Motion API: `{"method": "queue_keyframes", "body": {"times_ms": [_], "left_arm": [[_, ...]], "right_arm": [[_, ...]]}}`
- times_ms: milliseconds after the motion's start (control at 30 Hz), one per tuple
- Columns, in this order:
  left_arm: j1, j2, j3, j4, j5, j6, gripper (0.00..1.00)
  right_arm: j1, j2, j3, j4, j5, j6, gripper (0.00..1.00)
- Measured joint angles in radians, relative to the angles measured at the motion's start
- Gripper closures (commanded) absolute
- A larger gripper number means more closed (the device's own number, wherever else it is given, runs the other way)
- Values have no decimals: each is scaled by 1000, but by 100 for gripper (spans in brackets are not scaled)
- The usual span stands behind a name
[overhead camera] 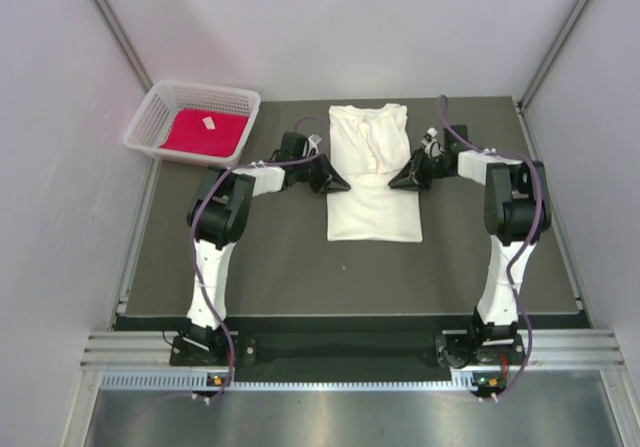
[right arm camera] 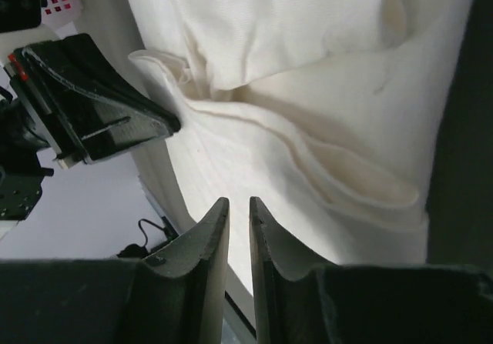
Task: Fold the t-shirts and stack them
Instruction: Fold the tshirt
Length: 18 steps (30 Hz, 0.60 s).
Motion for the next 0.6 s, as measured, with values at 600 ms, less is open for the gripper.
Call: {"method": "queue_keyframes", "body": {"times_ms": [600], "left_arm": [[93,7,95,-180,-105,106,82]], "right_arm": [[-213,113,115,-56,26,-16,55]]}}
